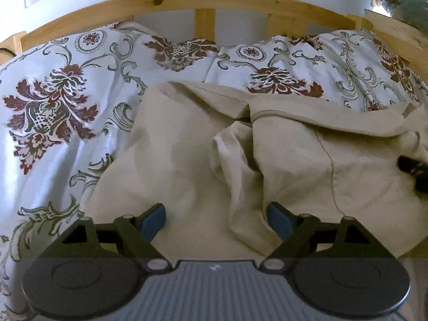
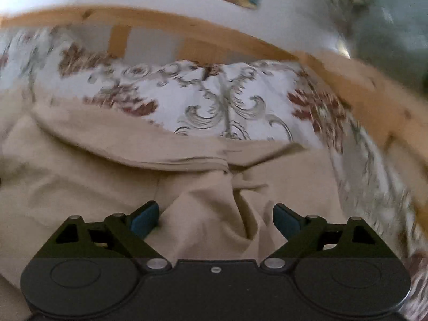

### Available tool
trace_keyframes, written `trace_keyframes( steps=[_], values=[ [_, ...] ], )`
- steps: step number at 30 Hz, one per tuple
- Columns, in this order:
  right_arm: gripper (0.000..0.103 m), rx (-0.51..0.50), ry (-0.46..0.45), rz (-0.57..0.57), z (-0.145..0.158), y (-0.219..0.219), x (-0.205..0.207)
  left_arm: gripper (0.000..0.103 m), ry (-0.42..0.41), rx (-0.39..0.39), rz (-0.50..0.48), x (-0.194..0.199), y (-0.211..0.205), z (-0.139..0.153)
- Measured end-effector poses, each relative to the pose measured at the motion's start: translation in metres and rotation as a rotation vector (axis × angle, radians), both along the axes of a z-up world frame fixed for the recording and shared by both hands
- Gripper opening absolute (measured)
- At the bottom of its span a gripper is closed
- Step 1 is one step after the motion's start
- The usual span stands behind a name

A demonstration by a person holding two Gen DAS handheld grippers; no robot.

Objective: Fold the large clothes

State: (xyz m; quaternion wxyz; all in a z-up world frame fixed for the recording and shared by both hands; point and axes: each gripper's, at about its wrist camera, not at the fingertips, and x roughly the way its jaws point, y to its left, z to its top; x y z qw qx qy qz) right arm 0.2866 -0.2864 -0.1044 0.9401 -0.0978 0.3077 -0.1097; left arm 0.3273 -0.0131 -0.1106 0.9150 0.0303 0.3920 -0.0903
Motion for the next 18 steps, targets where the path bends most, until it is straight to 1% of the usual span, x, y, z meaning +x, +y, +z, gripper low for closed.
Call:
trace_keyframes(
  steps=[1,3,5,6,8,10,12,15,17,18],
  values=[
    [0.092,0.037,0.006,-0.014,0.007,-0.005,-0.002,0.087,0.019,-0.008,0.005,0.0,0.003,0.003],
    [0.092,0.071,0.002,-0.016,0.022,-0.009,-0.011,0.088,0.051,-0.036,0.024,-0.002,0.009,0.012],
    [0.096,0.1,-0.022,0.012,0.045,-0.014,-0.026,0.089,0.066,-0.082,0.039,-0.008,0.019,0.026],
    [0.099,0.117,-0.041,0.033,0.054,-0.016,-0.038,0.091,0.06,-0.096,0.045,-0.013,0.023,0.034],
    [0.1,0.154,-0.082,0.063,0.075,-0.017,-0.064,0.095,0.018,-0.108,0.064,-0.029,0.03,0.055],
    [0.102,0.173,-0.104,0.073,0.092,-0.014,-0.09,0.099,-0.029,-0.097,0.069,-0.047,0.035,0.076],
    [0.102,0.181,-0.102,0.108,0.109,-0.009,-0.112,0.101,-0.083,-0.076,0.056,-0.069,0.039,0.1],
    [0.102,0.124,-0.099,0.195,0.136,0.005,-0.153,0.102,-0.133,-0.049,0.023,-0.1,0.043,0.131],
    [0.102,0.051,-0.07,0.276,0.15,0.018,-0.18,0.102,-0.139,-0.039,-0.009,-0.124,0.045,0.146],
    [0.102,0.004,-0.049,0.326,0.155,0.026,-0.195,0.102,-0.137,-0.04,-0.028,-0.136,0.048,0.149]
  ],
)
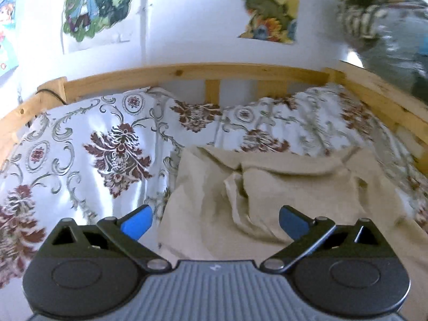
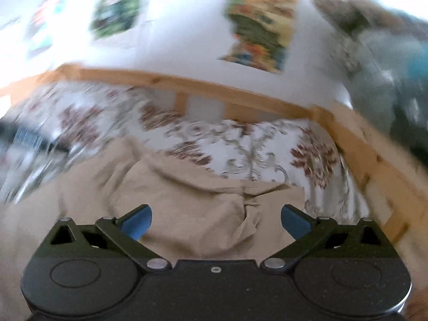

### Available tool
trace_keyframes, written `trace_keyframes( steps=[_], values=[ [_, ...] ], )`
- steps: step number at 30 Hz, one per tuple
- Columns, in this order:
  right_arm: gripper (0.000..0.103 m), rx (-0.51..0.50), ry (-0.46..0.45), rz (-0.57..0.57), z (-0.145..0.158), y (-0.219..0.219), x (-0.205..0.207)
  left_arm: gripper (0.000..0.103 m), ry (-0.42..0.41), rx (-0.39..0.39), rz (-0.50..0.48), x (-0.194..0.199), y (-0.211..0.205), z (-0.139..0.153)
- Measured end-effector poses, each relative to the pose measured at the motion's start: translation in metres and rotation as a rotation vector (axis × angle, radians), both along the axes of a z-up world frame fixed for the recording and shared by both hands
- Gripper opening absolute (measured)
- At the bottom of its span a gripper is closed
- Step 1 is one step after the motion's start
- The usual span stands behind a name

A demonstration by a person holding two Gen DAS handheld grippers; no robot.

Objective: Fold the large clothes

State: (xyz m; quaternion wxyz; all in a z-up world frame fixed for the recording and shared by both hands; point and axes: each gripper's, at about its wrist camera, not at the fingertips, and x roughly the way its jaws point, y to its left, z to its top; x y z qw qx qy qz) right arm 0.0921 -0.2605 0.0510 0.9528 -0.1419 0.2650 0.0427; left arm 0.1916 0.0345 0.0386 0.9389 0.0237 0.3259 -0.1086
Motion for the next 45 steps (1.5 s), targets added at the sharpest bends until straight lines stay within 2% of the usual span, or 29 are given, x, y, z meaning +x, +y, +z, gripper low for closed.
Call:
trace_keyframes(
  steps=[2,5,7,9,12,15,19,22,26,29,32,33,34,36,38,40,43,45],
  values=[
    [0.102,-0.098,0.034,0.12,0.006,0.014,-0.028,0.102,0.021,0.0,-0.037,-0.025,0.003,-0.001],
    [0.102,-0.229,0.097,0.3,0.001,0.033,-0.068,0.102,0.119,0.033,-0.1,-0.059,0.0,-0.017],
    [0.102,-0.305,0.15,0.405,-0.009,0.045,-0.09,0.102,0.168,0.103,-0.132,-0.075,-0.01,-0.027],
    [0.102,-0.35,0.194,0.482,-0.023,0.055,-0.104,0.102,0.172,0.211,-0.189,-0.091,-0.027,-0.034],
    [0.102,-0.36,0.318,0.533,-0.048,0.069,-0.105,0.102,0.147,0.323,-0.276,-0.105,-0.05,-0.039],
    [0.102,-0.46,0.44,0.546,-0.074,0.083,-0.098,0.102,0.178,0.35,-0.339,-0.111,-0.063,-0.048],
    [0.101,-0.486,0.608,0.544,-0.1,0.088,-0.084,0.102,0.23,0.374,-0.366,-0.112,-0.068,-0.063],
    [0.1,-0.518,0.663,0.565,-0.115,0.09,-0.08,0.102,0.263,0.386,-0.369,-0.109,-0.069,-0.073],
    [0.095,-0.635,0.706,0.564,-0.14,0.093,-0.083,0.102,0.286,0.377,-0.378,-0.103,-0.068,-0.079],
    [0.086,-0.681,0.668,0.582,-0.143,0.095,-0.089,0.102,0.293,0.361,-0.402,-0.104,-0.068,-0.079],
    [0.058,-0.64,0.618,0.584,-0.129,0.092,-0.094,0.102,0.293,0.313,-0.497,-0.114,-0.072,-0.075],
    [0.041,-0.614,0.608,0.588,-0.123,0.09,-0.095,0.102,0.283,0.292,-0.554,-0.12,-0.075,-0.073],
    [0.032,-0.587,0.596,0.588,-0.117,0.088,-0.092,0.102,0.271,0.286,-0.601,-0.126,-0.078,-0.071],
    [0.023,-0.535,0.553,0.568,-0.104,0.084,-0.091,0.102,0.221,0.303,-0.708,-0.142,-0.086,-0.068],
    [0.019,-0.463,0.505,0.532,-0.089,0.077,-0.089,0.102,0.151,0.354,-0.762,-0.157,-0.094,-0.068],
    [0.013,-0.39,0.455,0.49,-0.074,0.067,-0.082,0.102,0.092,0.421,-0.767,-0.164,-0.1,-0.072],
    [0.011,-0.312,0.393,0.442,-0.056,0.055,-0.077,0.102,0.082,0.505,-0.693,-0.158,-0.105,-0.082],
    [0.011,-0.299,0.35,0.422,-0.05,0.05,-0.076,0.091,0.105,0.556,-0.596,-0.146,-0.104,-0.088]
  ],
)
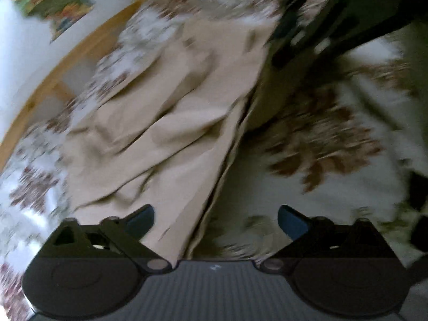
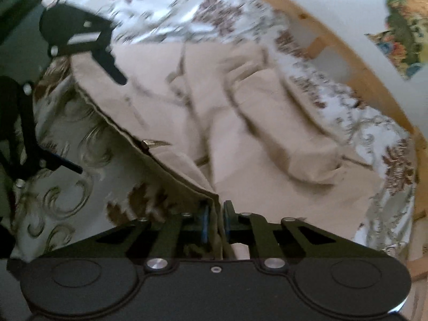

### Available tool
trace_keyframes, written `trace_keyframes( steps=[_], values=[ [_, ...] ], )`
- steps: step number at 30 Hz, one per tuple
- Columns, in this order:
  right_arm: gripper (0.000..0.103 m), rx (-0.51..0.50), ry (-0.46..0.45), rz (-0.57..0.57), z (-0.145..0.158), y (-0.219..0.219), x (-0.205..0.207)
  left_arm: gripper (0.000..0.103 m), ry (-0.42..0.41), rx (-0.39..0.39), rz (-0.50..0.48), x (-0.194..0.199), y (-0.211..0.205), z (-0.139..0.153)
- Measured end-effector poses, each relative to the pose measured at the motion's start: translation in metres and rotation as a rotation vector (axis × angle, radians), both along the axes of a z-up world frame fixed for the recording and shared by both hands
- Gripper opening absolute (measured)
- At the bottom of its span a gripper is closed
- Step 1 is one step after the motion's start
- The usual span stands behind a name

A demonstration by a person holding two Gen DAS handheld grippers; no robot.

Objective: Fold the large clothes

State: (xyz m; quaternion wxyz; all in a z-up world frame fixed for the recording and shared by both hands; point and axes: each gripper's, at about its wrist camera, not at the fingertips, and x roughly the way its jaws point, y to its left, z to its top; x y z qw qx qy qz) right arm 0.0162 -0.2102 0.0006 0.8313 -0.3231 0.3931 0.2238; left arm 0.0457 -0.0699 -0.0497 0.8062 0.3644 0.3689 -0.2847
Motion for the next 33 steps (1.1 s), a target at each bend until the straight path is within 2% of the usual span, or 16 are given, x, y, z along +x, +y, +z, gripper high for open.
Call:
trace_keyframes(
  steps=[1,2,3,5,9,11,13,16,20,21,23,24,25,27,29,33],
  values=[
    [0.011,0.007,-0.017,-0.008,0.004,-0.003,0.001,0.086,-0.006,0.017,0.055,0.008,0.003,-0.002],
    [0.011,0.017,-0.032,-0.021,0.006,-0.006,0.002,0.072,-0.013,0.03,0.107,0.015,0.006,-0.003],
    [0.011,0.022,-0.05,-0.028,0.006,-0.007,0.007,0.051,-0.013,0.033,0.147,0.022,0.01,-0.002],
    [0.011,0.024,-0.08,-0.036,0.009,-0.008,0.006,0.02,0.011,-0.013,0.235,0.038,0.023,0.005],
    [0.011,0.023,-0.091,-0.014,0.006,-0.012,0.006,0.01,0.046,-0.221,0.321,0.053,0.046,0.031],
    [0.015,-0.006,-0.089,0.038,0.004,-0.012,0.002,0.01,0.035,-0.278,0.341,0.058,0.051,0.04],
    [0.032,-0.027,-0.06,0.09,0.003,-0.015,-0.004,0.01,0.028,-0.308,0.348,0.062,0.053,0.044],
    [0.048,-0.068,-0.022,0.138,0.001,-0.012,-0.015,0.009,0.026,-0.321,0.355,0.072,0.051,0.046],
    [0.054,-0.181,0.035,0.177,-0.016,-0.001,-0.023,0.01,0.044,-0.352,0.384,0.074,0.054,0.049],
    [0.053,-0.219,0.048,0.176,-0.022,0.0,-0.024,0.01,0.046,-0.359,0.389,0.074,0.056,0.05],
    [0.043,-0.304,0.049,0.151,-0.034,-0.003,-0.023,0.011,0.05,-0.367,0.397,0.075,0.059,0.05],
    [0.021,-0.331,0.043,0.135,-0.038,-0.007,-0.022,0.013,0.056,-0.366,0.395,0.076,0.06,0.05],
    [0.009,-0.352,0.027,0.113,-0.039,-0.012,-0.021,0.016,0.052,-0.351,0.394,0.075,0.06,0.05],
    [0.009,-0.343,-0.041,0.049,-0.032,-0.024,-0.019,0.041,0.029,-0.298,0.405,0.074,0.059,0.049],
    [0.009,-0.315,-0.104,-0.036,-0.02,-0.037,-0.015,0.058,0.013,-0.256,0.45,0.074,0.064,0.048],
    [0.01,-0.275,-0.224,-0.124,-0.007,-0.051,-0.01,0.061,0.021,-0.282,0.559,0.08,0.086,0.054]
  ],
)
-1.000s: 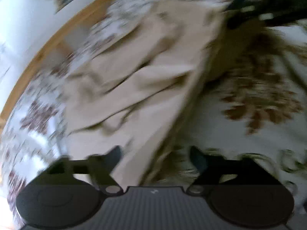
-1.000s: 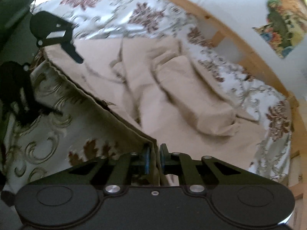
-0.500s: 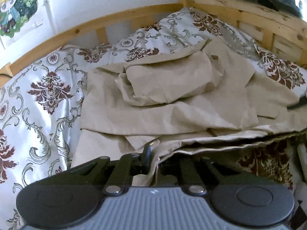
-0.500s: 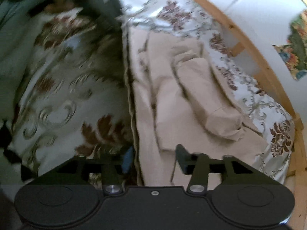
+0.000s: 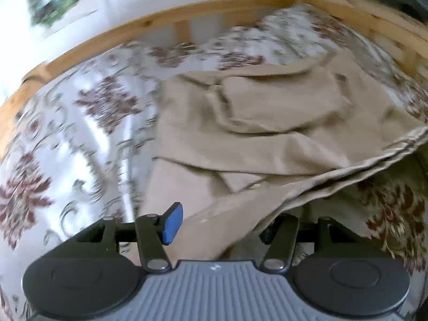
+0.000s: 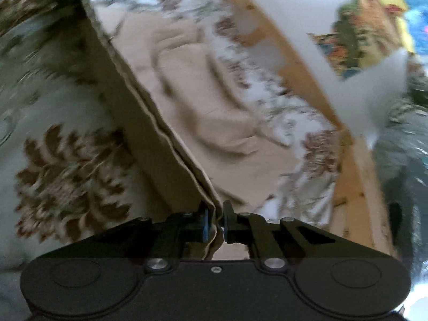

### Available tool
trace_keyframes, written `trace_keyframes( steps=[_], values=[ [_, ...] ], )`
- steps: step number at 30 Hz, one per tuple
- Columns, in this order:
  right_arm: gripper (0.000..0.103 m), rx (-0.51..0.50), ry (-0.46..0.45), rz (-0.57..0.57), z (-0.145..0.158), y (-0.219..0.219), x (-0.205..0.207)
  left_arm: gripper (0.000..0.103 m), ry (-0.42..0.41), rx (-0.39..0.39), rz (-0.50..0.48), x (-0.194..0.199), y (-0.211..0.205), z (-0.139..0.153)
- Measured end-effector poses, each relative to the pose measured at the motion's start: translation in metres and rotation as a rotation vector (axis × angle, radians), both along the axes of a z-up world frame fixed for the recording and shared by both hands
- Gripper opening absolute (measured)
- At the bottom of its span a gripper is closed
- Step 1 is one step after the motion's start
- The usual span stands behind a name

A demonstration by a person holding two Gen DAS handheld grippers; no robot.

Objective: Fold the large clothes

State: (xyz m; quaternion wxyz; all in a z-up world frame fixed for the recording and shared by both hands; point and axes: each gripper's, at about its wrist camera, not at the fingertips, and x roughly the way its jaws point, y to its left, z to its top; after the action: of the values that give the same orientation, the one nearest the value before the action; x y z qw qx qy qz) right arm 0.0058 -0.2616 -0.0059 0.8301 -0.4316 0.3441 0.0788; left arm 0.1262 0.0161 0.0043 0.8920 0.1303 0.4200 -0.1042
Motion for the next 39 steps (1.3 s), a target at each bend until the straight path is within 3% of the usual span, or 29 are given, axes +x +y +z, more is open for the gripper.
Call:
trace_keyframes(
  steps=[4,5,8,14,15,17,18,22,29,34,39],
  values=[
    [0.01,0.005,-0.07,-0.03,0.002,-0.002,0.009,0.05,-0.037,0.017,0.124,0.003,0.026,0.008],
    [0.01,0.014,-0.079,-0.037,0.003,-0.004,0.011,0.034,-0.038,0.007,0.144,0.004,0.031,0.008],
    [0.013,0.022,-0.074,-0.05,0.004,-0.011,0.02,0.017,-0.035,-0.045,0.203,0.011,0.047,0.011],
    [0.029,0.029,-0.034,-0.076,0.001,-0.025,0.007,0.005,-0.076,-0.15,0.194,0.008,0.055,0.018],
    [0.029,0.033,-0.026,-0.078,0.0,-0.027,0.005,0.005,-0.093,-0.152,0.189,0.006,0.054,0.02],
    [0.018,0.044,-0.009,-0.079,0.0,-0.028,-0.002,0.004,-0.118,-0.17,0.191,0.003,0.055,0.026],
    [0.004,0.053,-0.001,-0.075,0.001,-0.028,-0.006,0.004,-0.125,-0.182,0.194,0.001,0.057,0.03],
    [0.004,0.033,-0.024,-0.029,0.012,-0.019,-0.03,0.003,-0.164,-0.237,0.163,-0.02,0.069,0.058],
    [0.003,0.007,-0.093,0.03,0.058,-0.021,-0.067,0.003,-0.158,-0.245,0.067,-0.065,0.091,0.092],
    [0.006,0.019,-0.091,0.049,0.067,-0.022,-0.041,0.003,-0.106,-0.184,0.088,-0.023,0.084,0.085],
    [0.01,-0.046,-0.133,-0.006,0.036,-0.017,0.025,0.003,-0.054,-0.081,0.141,0.05,0.066,0.053]
  ],
)
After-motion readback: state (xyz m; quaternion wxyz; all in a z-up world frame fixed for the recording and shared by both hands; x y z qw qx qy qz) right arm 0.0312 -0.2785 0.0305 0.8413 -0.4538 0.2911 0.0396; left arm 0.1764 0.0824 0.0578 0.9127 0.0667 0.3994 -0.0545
